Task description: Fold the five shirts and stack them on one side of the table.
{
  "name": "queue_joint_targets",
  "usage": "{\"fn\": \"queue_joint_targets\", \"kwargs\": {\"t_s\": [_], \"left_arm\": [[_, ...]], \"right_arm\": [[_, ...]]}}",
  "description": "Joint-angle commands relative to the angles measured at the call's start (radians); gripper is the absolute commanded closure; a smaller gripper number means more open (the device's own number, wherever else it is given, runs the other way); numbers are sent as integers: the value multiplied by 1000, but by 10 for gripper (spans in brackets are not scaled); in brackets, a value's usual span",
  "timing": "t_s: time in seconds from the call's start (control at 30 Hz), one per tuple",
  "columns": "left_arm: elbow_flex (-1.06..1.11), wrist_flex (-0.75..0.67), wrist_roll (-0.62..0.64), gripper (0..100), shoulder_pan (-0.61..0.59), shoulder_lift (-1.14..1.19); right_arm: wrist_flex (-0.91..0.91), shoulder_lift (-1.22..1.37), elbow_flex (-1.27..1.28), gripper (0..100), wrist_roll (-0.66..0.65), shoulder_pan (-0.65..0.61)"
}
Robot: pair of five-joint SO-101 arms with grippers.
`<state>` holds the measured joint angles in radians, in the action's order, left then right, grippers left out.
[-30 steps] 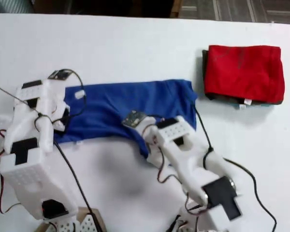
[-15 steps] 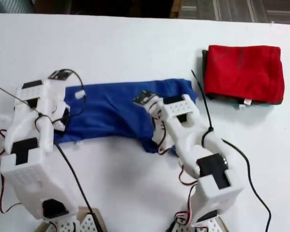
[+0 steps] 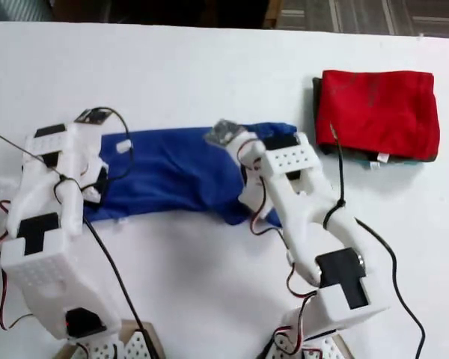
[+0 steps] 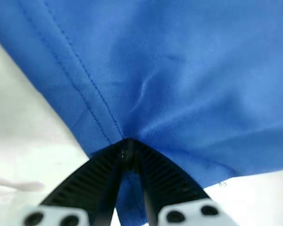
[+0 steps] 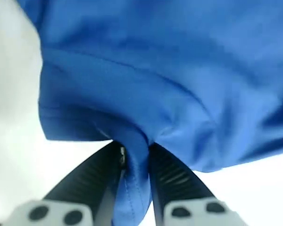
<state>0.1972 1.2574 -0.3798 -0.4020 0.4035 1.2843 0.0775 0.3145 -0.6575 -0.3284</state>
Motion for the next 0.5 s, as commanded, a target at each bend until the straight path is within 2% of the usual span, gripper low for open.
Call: {"fn": "queue_joint_targets", "kwargs": {"t_s": [0.0, 0.3, 0.47], "left_arm": [[2, -52, 11, 973, -37, -3], [2, -52, 11, 973, -37, -3], [2, -52, 11, 973, -37, -2]], "right_arm": [[10, 18, -143, 978, -12, 7], [13, 374, -559, 978, -8, 27], [117, 556, -806, 961, -5, 67]]}}
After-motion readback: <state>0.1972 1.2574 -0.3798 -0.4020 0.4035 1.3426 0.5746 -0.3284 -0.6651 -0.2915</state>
